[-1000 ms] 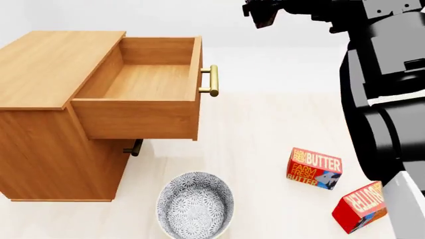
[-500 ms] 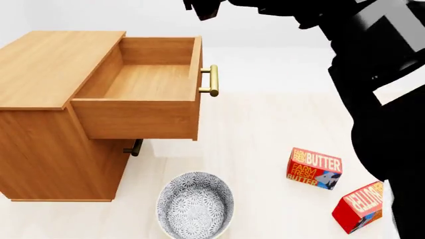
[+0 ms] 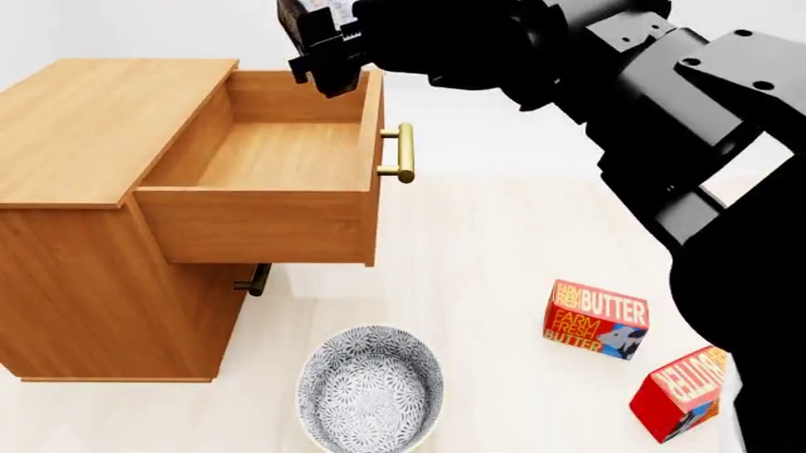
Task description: Put the chocolate pudding in the top drawer of the cabinet and close it.
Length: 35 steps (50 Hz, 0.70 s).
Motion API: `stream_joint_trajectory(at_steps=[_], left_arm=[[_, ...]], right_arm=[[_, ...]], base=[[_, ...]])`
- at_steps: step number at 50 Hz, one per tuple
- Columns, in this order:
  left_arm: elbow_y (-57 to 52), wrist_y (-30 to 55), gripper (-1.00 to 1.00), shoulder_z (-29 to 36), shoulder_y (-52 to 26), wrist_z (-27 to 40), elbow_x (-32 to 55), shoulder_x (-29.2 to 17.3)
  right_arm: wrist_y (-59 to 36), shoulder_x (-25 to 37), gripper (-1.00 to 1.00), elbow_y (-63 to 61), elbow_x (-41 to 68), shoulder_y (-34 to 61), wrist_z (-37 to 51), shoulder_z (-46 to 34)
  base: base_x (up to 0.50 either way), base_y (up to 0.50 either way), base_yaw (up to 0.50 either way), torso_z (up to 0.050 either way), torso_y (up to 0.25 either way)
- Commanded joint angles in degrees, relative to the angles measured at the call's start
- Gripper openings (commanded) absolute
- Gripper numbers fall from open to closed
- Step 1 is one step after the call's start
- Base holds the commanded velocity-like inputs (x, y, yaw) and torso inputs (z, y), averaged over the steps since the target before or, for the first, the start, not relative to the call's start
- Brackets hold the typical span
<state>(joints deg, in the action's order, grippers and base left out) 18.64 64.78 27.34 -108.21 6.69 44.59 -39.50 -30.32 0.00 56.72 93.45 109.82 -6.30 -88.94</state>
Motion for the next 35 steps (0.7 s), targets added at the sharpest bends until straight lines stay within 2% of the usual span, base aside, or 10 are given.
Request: stream_joint_trajectory(at_steps=[1, 35], left_arm=[[-1.3, 0.64, 1.0, -0.3, 0.75, 0.04, 0.41, -1.72], [-3.19, 1.36, 1.0, -0.71, 2.58, 0.53, 1.06, -4.02]], right_arm=[[1.17, 0.0, -1.0, -2.99, 2.6, -2.01, 2.11, -1.55], [0.8, 0.0, -1.0, -4.69, 2.77, -7.33, 3.58, -1.56]], base=[[0.0, 0.0, 0.0, 0.0, 0.0], [0.0, 0.0, 0.0, 0.0, 0.0]])
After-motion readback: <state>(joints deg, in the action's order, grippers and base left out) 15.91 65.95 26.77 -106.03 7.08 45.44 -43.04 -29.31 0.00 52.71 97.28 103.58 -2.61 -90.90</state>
